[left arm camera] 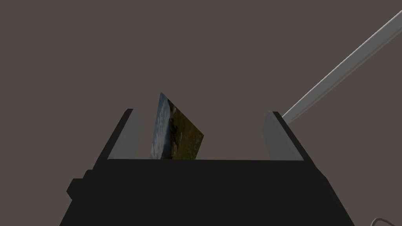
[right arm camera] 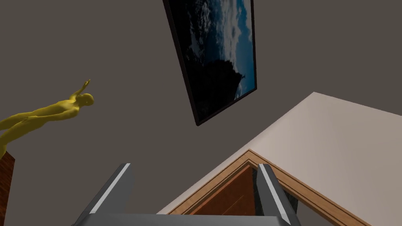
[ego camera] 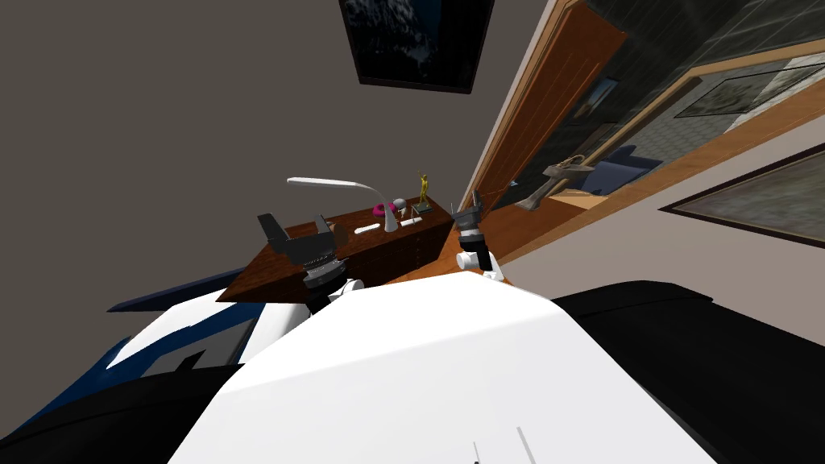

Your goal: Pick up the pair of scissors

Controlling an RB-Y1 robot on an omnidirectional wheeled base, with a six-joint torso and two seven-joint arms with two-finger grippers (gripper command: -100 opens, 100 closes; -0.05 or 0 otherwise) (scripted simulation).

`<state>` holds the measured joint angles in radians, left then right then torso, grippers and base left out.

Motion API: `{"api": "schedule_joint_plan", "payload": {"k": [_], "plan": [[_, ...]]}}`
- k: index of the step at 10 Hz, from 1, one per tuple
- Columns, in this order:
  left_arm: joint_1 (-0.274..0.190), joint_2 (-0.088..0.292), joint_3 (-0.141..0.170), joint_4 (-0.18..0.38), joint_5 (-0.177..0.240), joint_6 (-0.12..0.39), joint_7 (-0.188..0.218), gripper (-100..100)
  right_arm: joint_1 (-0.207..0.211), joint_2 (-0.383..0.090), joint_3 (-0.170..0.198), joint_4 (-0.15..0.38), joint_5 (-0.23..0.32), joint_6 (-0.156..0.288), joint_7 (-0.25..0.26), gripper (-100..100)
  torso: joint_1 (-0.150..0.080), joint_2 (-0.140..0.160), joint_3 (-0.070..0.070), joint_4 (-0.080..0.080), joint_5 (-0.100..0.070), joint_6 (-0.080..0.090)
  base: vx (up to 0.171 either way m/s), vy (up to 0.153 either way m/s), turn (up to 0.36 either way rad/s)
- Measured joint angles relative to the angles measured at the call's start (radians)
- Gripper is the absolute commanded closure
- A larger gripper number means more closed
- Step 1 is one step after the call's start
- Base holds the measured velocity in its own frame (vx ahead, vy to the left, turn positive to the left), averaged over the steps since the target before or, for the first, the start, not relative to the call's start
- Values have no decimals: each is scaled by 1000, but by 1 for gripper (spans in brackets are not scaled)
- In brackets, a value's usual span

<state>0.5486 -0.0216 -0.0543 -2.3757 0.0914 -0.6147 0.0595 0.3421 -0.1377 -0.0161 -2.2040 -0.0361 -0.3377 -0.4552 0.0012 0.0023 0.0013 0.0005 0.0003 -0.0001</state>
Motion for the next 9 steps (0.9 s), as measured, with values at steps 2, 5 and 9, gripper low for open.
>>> {"api": "schedule_joint_plan", "payload": {"k": [2,5,9], "plan": [[0,0,0,0,0,0,0,0,-16,-4,5,7,-3,24,-46,-100,0,0,0,0,0,0,-32,20,34],[0,0,0,0,0,0,0,0,-42,-11,6,16,-10,66,-120,-100,0,0,0,0,0,0,-35,17,37],[0,0,0,0,0,0,0,0,-83,-14,11,28,-19,135,-223,-100,0,-1,0,0,0,0,-25,20,36]]}}
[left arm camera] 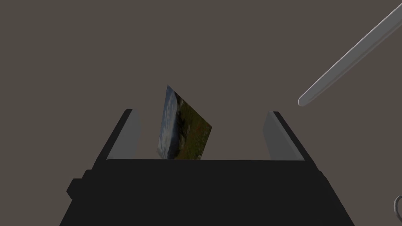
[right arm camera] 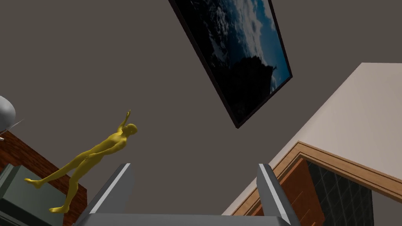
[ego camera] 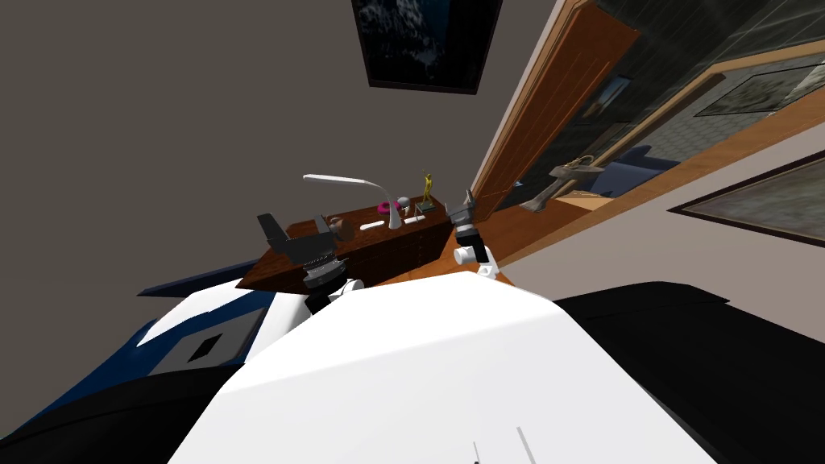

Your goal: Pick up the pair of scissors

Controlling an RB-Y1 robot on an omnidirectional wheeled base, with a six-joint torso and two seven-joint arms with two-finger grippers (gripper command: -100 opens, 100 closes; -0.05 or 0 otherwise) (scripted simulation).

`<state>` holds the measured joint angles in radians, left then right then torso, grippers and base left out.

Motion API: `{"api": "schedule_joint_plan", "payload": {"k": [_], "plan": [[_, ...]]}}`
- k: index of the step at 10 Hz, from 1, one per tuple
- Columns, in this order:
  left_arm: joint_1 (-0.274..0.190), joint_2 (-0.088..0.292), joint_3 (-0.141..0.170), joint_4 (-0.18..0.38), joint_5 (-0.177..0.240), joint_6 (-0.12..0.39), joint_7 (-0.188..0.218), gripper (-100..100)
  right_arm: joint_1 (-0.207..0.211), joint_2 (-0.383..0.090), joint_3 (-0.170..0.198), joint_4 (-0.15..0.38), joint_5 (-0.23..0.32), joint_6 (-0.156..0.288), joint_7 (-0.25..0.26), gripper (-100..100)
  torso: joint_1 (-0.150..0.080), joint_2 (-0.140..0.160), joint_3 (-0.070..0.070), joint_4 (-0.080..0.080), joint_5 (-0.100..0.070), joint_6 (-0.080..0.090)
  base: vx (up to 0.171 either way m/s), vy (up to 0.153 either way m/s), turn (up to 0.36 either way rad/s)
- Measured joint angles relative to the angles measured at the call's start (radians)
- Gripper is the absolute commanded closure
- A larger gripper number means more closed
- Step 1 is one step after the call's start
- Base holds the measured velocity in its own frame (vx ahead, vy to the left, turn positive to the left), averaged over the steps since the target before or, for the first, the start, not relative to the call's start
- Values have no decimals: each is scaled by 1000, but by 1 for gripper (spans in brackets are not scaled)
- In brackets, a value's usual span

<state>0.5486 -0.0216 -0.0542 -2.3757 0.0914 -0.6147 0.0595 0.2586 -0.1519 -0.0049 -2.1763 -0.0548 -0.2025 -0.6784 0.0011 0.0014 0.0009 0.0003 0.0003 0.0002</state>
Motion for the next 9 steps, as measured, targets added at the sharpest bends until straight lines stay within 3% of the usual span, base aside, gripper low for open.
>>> {"api": "schedule_joint_plan", "payload": {"k": [9], "plan": [[0,0,0,0,0,0,0,0,-84,-6,5,35,-24,166,-244,-100,0,-1,-1,0,0,0,-13,19,37]]}}
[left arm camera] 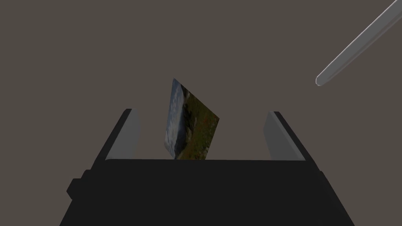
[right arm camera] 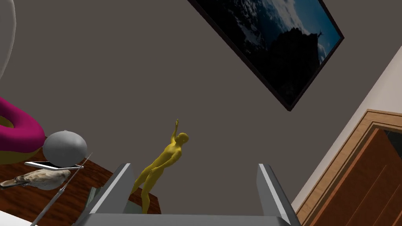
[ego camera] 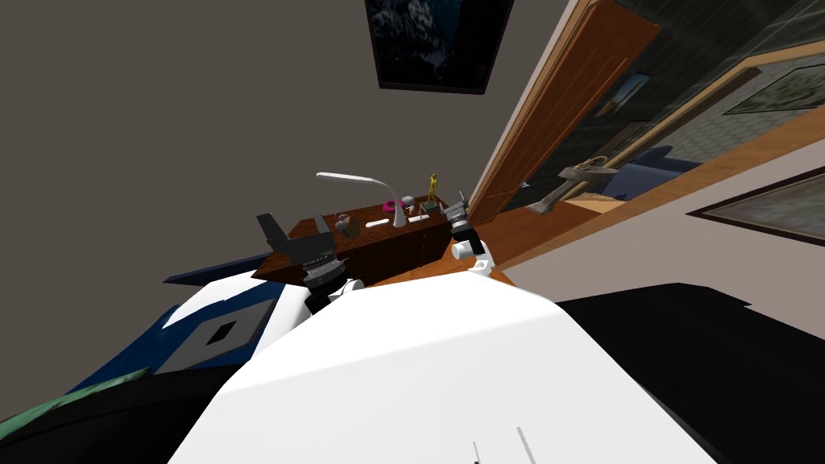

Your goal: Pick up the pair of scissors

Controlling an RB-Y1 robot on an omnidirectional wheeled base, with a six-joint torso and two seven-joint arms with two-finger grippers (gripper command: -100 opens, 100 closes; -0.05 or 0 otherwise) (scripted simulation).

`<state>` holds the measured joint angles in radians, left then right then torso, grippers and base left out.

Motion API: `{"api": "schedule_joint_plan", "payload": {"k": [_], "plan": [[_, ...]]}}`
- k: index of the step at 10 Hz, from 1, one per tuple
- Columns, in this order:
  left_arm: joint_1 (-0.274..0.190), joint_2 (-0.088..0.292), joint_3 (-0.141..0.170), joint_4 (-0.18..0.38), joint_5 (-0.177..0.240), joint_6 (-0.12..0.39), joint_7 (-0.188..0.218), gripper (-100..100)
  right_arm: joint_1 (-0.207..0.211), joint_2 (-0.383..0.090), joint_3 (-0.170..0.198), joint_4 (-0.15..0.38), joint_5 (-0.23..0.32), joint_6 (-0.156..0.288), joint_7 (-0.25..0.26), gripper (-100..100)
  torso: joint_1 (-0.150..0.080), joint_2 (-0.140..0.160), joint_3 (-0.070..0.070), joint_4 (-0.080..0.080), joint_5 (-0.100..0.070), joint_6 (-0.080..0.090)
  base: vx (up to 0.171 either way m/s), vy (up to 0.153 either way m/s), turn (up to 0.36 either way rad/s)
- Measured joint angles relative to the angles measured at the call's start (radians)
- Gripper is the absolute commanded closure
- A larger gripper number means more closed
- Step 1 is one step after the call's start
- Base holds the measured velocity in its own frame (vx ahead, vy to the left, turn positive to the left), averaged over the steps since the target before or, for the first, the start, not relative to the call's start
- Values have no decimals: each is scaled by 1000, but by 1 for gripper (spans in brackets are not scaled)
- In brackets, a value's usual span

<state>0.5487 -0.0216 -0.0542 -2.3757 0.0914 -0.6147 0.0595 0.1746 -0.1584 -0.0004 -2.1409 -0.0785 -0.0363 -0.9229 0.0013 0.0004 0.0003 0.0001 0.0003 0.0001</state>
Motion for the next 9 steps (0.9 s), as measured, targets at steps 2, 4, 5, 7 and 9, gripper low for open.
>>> {"api": "schedule_joint_plan", "payload": {"k": [2,4,5,7,9], "plan": [[0,0,0,0,0,0,0,0,-14,3,3,9,-3,37,-53,-100,0,-1,0,0,0,0,4,17,37],[0,0,0,0,0,0,0,0,-35,4,3,24,-7,77,-106,-100,0,-1,-1,0,0,0,4,19,41],[0,0,0,0,0,0,0,0,-41,4,3,29,-9,92,-130,-100,0,-1,-1,0,0,0,15,20,54],[0,0,0,0,0,0,0,0,-54,6,5,39,-12,131,-179,-100,-1,-2,-1,0,0,0,18,17,33],[0,0,0,0,0,0,0,0,-69,6,4,53,-16,167,-228,-100,0,-2,-1,0,0,0,18,16,40]]}}
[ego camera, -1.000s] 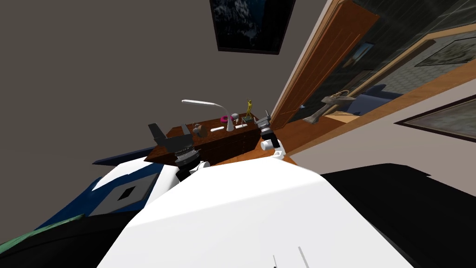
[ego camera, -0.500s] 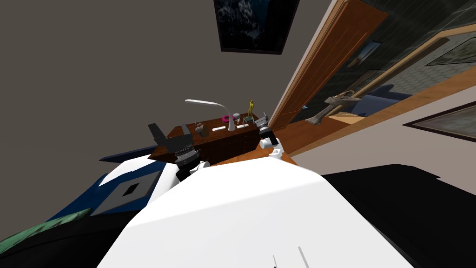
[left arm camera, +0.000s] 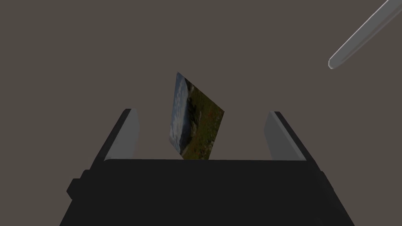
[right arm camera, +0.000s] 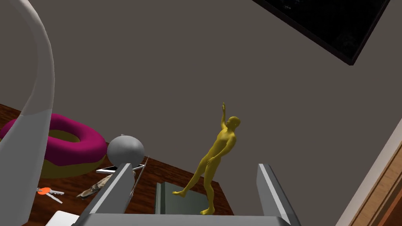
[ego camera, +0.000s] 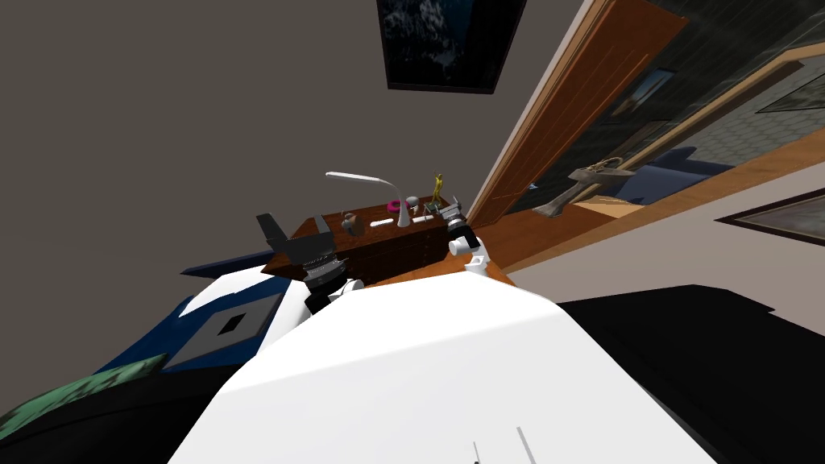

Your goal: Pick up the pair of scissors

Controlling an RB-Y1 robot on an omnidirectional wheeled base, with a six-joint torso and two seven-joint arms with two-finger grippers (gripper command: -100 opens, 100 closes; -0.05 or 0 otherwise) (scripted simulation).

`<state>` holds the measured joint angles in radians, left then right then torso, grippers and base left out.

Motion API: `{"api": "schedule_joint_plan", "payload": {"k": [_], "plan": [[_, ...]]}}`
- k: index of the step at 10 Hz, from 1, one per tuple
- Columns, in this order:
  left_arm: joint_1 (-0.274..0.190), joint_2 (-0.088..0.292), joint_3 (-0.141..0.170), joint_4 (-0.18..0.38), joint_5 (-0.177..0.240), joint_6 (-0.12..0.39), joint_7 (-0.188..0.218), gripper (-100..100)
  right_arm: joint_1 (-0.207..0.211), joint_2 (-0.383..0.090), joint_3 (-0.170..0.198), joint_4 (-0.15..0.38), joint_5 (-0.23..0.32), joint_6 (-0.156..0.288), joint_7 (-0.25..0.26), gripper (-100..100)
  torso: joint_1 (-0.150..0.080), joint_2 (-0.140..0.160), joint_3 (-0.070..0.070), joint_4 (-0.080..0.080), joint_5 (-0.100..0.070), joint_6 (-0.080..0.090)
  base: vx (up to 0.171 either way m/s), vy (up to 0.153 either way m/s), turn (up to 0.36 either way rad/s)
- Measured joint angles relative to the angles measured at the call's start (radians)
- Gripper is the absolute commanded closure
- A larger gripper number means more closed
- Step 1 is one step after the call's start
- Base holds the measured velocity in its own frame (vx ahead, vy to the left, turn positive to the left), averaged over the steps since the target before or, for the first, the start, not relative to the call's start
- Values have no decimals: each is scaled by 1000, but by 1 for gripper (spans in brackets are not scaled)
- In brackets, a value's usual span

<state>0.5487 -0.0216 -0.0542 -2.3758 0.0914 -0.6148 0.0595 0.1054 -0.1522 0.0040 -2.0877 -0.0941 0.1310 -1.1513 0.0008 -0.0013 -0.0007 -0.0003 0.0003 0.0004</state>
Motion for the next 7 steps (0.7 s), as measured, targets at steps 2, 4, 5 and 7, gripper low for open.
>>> {"api": "schedule_joint_plan", "payload": {"k": [2,4,5,7], "plan": [[0,0,0,0,0,0,0,0,-19,-4,-3,18,-6,41,-50,-100,0,0,0,0,0,0,28,13,36],[0,0,0,0,0,0,0,0,-32,-2,-4,27,-8,84,-96,-100,0,-1,0,0,0,0,31,19,33],[0,0,0,0,0,0,0,0,-42,-3,-4,39,-10,106,-121,-100,0,-1,-1,0,0,0,30,18,23],[0,0,0,0,0,0,0,0,-51,-9,-7,47,-16,148,-167,-100,0,-1,-1,0,0,0,49,13,56]]}}
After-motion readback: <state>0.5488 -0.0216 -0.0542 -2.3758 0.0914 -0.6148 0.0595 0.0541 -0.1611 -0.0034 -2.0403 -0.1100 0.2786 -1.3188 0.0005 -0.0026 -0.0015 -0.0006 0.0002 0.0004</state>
